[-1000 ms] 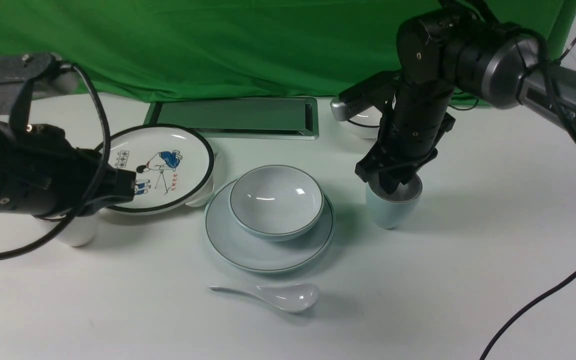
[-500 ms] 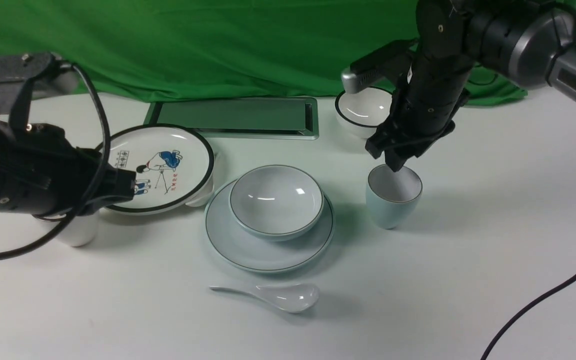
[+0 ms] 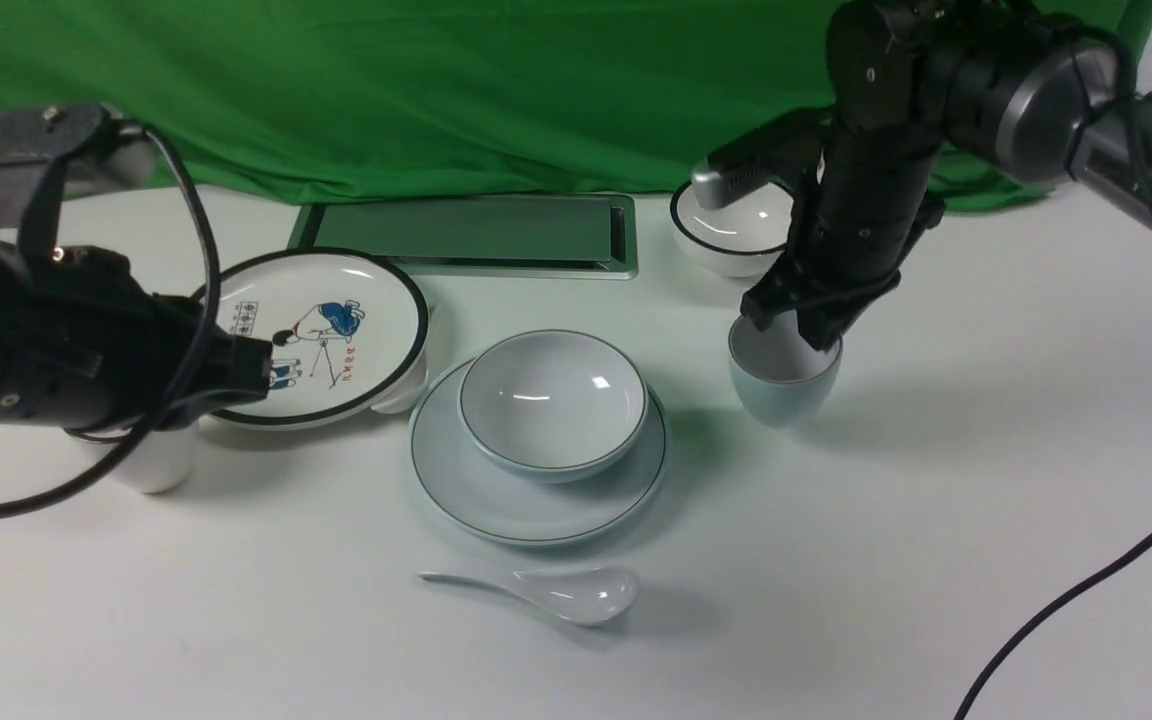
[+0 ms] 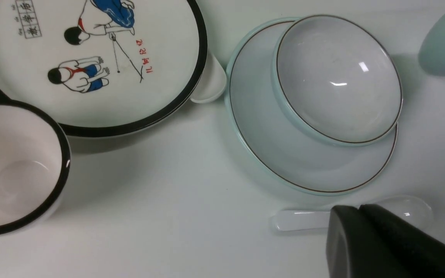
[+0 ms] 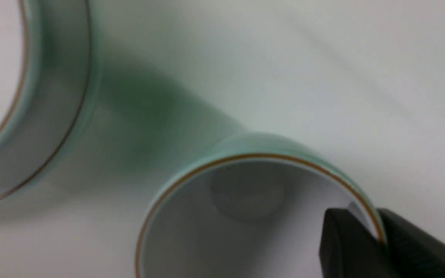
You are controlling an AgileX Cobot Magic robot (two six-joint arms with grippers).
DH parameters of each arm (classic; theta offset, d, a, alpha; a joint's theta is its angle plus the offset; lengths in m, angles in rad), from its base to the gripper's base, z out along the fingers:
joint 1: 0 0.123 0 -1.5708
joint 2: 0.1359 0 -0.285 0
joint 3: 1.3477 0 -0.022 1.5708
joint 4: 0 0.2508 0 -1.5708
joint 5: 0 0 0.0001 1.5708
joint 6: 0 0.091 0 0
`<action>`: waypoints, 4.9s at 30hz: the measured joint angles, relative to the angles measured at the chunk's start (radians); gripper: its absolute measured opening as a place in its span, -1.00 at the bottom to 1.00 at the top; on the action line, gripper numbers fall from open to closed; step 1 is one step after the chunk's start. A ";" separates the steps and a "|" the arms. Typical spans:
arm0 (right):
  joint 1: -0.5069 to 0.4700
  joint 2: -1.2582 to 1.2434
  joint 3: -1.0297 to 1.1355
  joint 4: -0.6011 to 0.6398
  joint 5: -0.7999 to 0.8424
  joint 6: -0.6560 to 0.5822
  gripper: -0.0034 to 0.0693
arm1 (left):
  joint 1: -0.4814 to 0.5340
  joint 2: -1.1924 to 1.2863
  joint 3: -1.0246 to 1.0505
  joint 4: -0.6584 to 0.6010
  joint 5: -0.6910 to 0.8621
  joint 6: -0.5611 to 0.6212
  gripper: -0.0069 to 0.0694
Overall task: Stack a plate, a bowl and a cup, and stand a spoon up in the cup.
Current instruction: Use the right arm to grab a blue teacup, then use the right arm to put the blue teacup into the blue rice bowl in the middle, then use the left arm to grab a blue soup spoon, then use the left arm to put the blue soup spoon into the blue teacup in the middle
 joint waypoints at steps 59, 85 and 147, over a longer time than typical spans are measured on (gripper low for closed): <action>0.210 -0.197 0.218 0.148 -0.037 -0.037 -0.87 | 0.000 0.000 0.000 -0.040 0.025 0.030 -0.89; 0.487 -0.142 0.573 0.221 -0.460 -0.032 -0.87 | 0.000 0.000 0.000 -0.034 0.041 0.033 -0.89; 0.070 -0.890 1.232 0.119 -0.697 -0.009 -0.43 | -0.526 0.242 -0.081 0.871 -0.607 -0.800 -0.62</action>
